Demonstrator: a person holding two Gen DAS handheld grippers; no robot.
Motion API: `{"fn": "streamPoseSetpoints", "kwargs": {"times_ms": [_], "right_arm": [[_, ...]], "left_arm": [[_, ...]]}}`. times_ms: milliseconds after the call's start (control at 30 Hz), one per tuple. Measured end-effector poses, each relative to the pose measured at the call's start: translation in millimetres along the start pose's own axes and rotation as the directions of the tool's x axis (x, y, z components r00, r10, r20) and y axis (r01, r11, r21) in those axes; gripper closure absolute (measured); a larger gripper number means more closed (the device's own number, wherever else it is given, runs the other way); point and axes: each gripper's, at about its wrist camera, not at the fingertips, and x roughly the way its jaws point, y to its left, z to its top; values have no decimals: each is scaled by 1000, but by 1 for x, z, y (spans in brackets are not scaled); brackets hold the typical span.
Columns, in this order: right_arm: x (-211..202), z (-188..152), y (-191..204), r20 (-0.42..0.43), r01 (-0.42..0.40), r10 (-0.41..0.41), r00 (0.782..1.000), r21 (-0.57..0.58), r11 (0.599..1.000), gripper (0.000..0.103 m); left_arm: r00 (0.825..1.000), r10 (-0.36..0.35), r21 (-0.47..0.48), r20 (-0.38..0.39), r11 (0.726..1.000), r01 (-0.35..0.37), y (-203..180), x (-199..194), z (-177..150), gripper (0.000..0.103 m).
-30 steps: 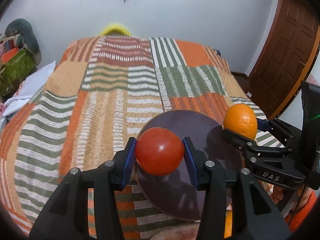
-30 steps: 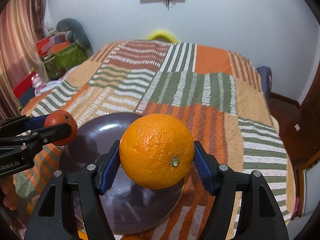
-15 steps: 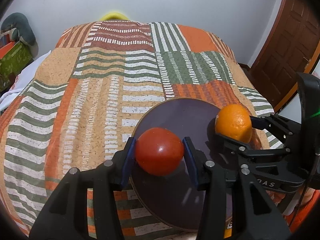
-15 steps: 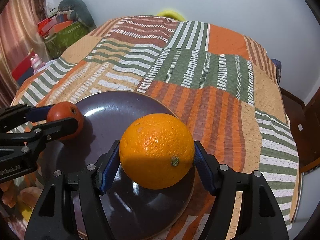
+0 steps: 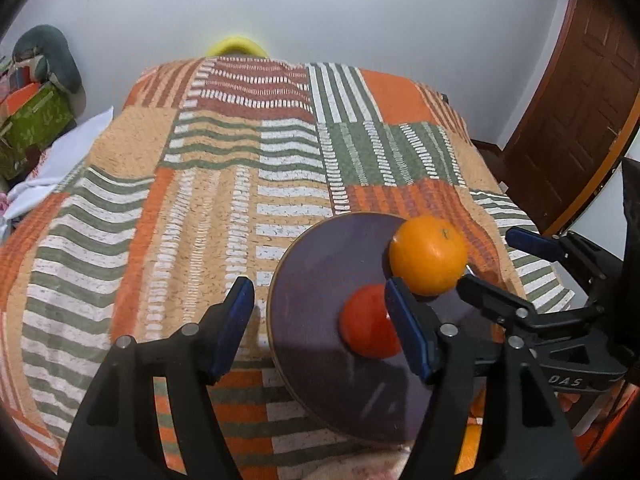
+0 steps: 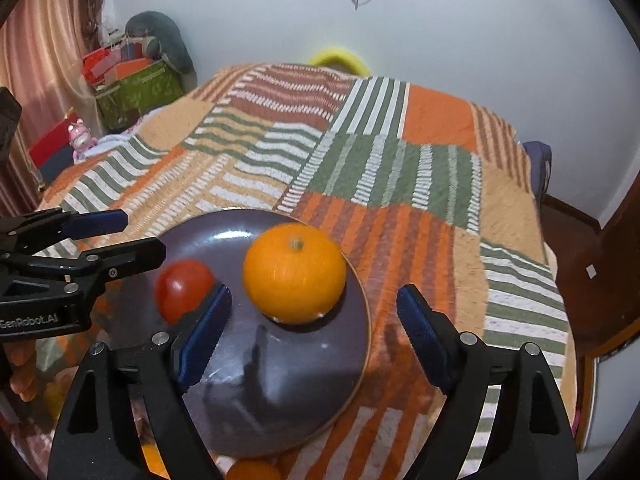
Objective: Organize fruits
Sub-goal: 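Withdraw both grippers from the plate back toward the fruit pile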
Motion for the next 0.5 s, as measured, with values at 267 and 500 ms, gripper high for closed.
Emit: {"fn": "streamPoseSetpoints", "kwargs": {"times_ms": [267,500], "right_arm": [[-50,-9,13,72,-4,3,997,12,1000,20],[-92,-23,27,120,-11,9,993,16,1000,20]], "left_arm": [[998,26,38,62,999,-28,-12,-52,-12,36],[995,16,32,99,999,-19,-14,-97,-30,36]]}}
